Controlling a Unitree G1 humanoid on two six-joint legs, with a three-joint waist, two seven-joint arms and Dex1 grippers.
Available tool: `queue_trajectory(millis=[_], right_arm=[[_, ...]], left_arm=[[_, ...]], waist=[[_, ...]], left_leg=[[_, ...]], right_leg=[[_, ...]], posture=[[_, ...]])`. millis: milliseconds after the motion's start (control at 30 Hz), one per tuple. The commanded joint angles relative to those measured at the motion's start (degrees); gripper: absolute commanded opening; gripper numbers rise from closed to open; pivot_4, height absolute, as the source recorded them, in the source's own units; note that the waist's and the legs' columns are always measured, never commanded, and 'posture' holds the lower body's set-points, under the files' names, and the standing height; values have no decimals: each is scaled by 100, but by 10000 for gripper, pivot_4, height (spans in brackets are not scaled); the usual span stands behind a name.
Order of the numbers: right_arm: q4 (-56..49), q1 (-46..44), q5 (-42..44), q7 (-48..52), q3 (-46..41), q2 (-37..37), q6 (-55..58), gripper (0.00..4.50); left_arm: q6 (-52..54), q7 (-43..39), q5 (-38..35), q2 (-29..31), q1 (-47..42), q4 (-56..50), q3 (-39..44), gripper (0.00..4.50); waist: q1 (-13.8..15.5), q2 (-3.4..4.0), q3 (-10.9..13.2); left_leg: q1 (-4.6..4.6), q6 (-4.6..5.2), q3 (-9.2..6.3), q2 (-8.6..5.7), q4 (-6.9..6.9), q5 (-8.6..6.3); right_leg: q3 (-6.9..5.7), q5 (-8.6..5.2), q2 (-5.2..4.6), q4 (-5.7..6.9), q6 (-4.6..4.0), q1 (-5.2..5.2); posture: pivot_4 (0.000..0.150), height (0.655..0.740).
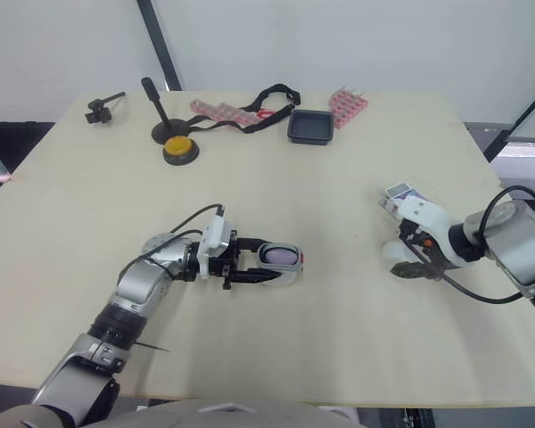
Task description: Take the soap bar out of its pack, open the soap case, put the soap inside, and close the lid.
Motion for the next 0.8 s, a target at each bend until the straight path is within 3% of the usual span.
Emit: queue_trajectory(millis=[33,167,233,300,600,800], right_arm=[[82,-175,-169,65,2,29,-60,44862],[151,-183,-274,102,78,78,-113,34020],[163,-177,-302,105,93,100,-124,25177],[148,-159,-329,114,95,103,-127,20699],[-147,-295,-335,532,18,-27,-508,19797],[-534,-1693,-282,1445,290,73,-421,19797]], left_arm=[[13,42,-38,32,-11,-174,10,19396],[30,68,-32,29,-15,-179,3,19396],[32,75,-24,33,-13,-178,-2,19396],[34,76,-19,40,2,-187,-8,19396],[12,154,-5,6,-23,-67,31,19396],[-2,288,-10,-110,-214,168,121,19396]], waist=[[-1,0,0],[0,0,0],[0,0,0],[1,0,0],[-1,0,0],[-57,3,2]], left_leg=[[0,0,0,0,0,0],[0,0,0,0,0,0],[0,0,0,0,0,0],[0,0,1,0,0,0],[0,0,1,0,0,0],[3,1,8,3,6,0]], right_leg=[[0,0,1,0,0,0],[0,0,0,1,0,0],[0,0,0,0,0,0],[0,0,0,1,0,0],[0,0,0,1,0,0],[7,0,1,17,0,-7]], posture=[[1500,7291],[1500,7291],[1500,7291],[1500,7291],[1500,7291],[1500,7291]])
